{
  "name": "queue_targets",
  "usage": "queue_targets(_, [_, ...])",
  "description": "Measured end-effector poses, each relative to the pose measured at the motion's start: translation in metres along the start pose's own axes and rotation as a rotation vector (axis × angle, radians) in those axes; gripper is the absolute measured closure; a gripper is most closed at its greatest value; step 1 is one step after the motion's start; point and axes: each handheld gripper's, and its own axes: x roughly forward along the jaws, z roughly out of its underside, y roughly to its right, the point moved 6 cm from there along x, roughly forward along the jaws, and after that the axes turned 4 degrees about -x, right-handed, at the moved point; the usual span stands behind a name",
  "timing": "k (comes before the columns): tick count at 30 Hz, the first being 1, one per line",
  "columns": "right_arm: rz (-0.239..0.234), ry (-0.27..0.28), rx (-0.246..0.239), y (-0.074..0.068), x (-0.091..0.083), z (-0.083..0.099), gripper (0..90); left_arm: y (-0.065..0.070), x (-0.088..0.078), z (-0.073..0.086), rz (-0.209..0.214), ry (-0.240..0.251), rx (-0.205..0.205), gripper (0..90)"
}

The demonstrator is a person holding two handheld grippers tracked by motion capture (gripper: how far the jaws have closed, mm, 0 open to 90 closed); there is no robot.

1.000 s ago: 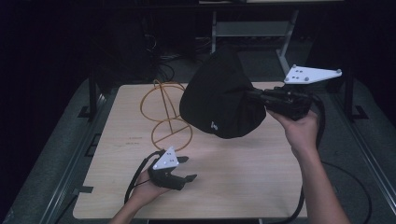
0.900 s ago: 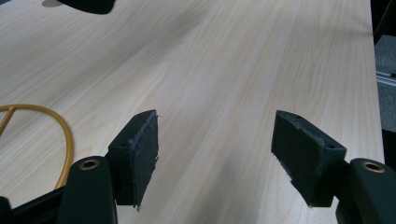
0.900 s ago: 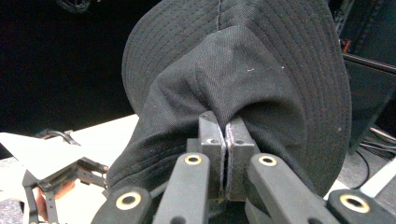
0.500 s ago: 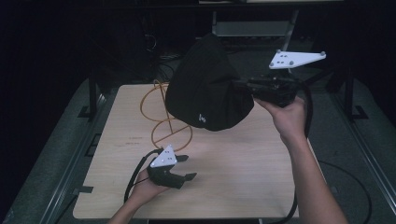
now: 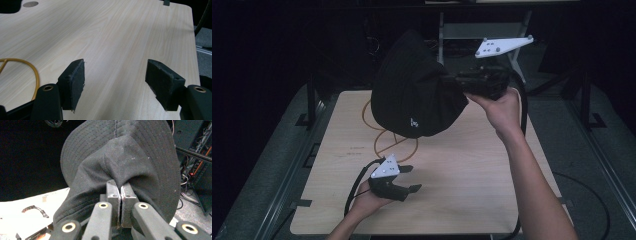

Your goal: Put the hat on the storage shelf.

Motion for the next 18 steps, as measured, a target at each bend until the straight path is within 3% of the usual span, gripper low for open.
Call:
queue_targets(7, [-0.025,-0.021,-0.02,0.005,0.025,-0.016,88.1,-0.002,0.0,0.0,-0.003,0.004,-0.003,31.4])
queue_targets(18, [-0.037,-0.046,-0.002,0.014,0.054,-0.029,88.2,-0.004,0.001,0.0,-0.004,0.003,0.004,31.0])
